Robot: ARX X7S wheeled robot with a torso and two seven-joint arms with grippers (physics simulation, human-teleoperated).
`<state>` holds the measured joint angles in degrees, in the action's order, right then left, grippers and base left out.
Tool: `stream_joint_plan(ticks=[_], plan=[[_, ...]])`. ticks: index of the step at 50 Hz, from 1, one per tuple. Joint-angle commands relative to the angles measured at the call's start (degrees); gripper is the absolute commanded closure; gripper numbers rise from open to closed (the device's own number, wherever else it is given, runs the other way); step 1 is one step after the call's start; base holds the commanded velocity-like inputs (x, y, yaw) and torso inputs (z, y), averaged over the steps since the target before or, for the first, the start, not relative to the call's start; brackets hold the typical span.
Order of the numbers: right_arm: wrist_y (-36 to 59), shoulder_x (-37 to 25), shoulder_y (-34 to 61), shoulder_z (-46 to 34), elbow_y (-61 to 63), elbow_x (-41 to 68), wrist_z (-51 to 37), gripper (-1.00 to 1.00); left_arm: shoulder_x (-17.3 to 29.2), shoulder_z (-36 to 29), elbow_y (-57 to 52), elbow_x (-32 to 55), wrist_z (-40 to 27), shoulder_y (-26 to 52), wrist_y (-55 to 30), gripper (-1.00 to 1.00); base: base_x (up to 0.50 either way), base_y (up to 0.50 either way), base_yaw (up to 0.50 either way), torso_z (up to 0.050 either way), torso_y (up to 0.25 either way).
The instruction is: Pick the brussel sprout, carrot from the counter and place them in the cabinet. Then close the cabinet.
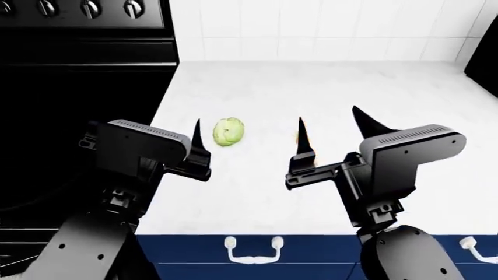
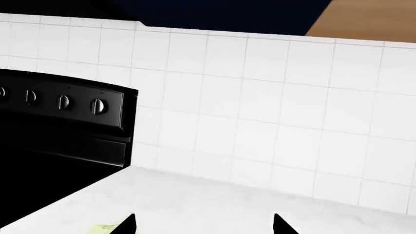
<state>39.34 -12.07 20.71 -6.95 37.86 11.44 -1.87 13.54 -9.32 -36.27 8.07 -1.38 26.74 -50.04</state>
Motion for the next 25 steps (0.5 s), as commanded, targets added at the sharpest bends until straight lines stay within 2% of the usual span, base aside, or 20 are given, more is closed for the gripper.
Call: stream_joint_plan(ticks=[1,19,25], plan=[[3.9,-1.2,1.6,0.6,1.7,1.1,-0.4,-1.00,-0.2,-0.3,-1.3,1.2,0.2,2.7,-4.4,-1.00,0.36,-0.04,0.00,0.000,0.000],[8.6,-3.3,3.9,0.7,3.7,2.5,-0.2,-1.00,0.6,-1.9,-1.6,1.4,0.1,4.6,-6.6,-1.00,0.22,-0.02,0.00,0.000,0.000],[13.8,-4.2,5.7,2.0,4.5,5.3,1.3,-1.00,1.4,-3.6,-0.9,1.2,0.6,6.6,-7.7,-1.00,0.24,-0.01,0.00,0.000,0.000]])
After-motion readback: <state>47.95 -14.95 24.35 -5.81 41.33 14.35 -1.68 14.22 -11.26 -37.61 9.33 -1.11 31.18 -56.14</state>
